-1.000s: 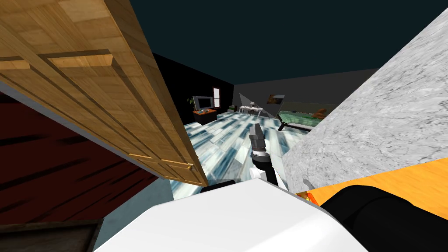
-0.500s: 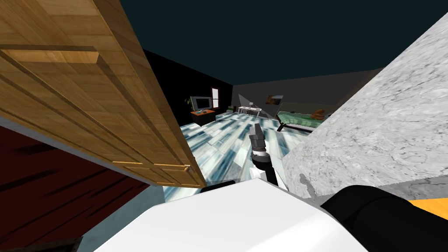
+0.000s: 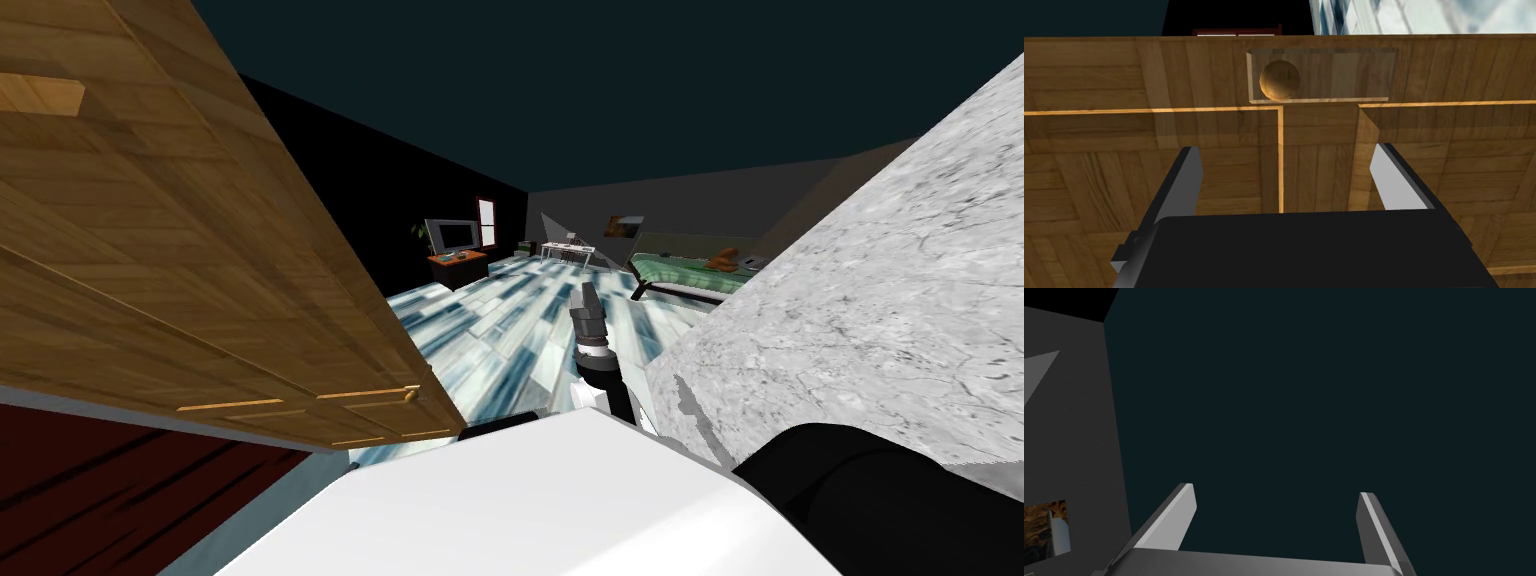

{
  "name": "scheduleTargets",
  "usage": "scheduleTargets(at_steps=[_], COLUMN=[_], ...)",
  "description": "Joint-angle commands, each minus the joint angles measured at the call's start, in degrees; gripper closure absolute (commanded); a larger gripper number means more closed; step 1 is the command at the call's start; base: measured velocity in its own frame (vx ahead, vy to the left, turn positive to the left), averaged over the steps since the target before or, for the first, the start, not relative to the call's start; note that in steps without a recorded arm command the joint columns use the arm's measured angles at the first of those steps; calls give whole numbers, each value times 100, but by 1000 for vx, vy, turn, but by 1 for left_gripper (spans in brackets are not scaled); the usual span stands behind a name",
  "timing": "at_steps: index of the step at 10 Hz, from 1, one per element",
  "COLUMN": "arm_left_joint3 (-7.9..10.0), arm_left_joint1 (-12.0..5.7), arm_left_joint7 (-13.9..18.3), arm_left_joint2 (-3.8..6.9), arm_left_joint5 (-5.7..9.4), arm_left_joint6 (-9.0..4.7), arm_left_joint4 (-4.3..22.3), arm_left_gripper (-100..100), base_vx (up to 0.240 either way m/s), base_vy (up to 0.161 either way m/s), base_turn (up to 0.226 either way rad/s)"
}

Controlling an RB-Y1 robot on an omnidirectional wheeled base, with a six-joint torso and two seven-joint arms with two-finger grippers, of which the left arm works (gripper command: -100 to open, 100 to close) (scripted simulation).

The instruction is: Push the door open

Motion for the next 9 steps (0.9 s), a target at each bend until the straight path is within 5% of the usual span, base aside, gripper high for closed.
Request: scheduleTargets(at_steps=[1,2,7,8,9], arm_left_joint3=[0,0,0,156,241], arm_left_joint1=[0,0,0,0,0], arm_left_joint7=[0,0,0,22,35], arm_left_joint2=[0,0,0,-62,-96], arm_left_joint5=[0,0,0,161,249], arm_left_joint6=[0,0,0,108,167], arm_left_joint4=[0,0,0,20,30], arm_left_gripper=[-100,100,100,-100,-100], base_vx=[78,-9,-17,41,60], base_vy=[-43,6,9,-95,-193], base_turn=[-3,7,-1,181,175])
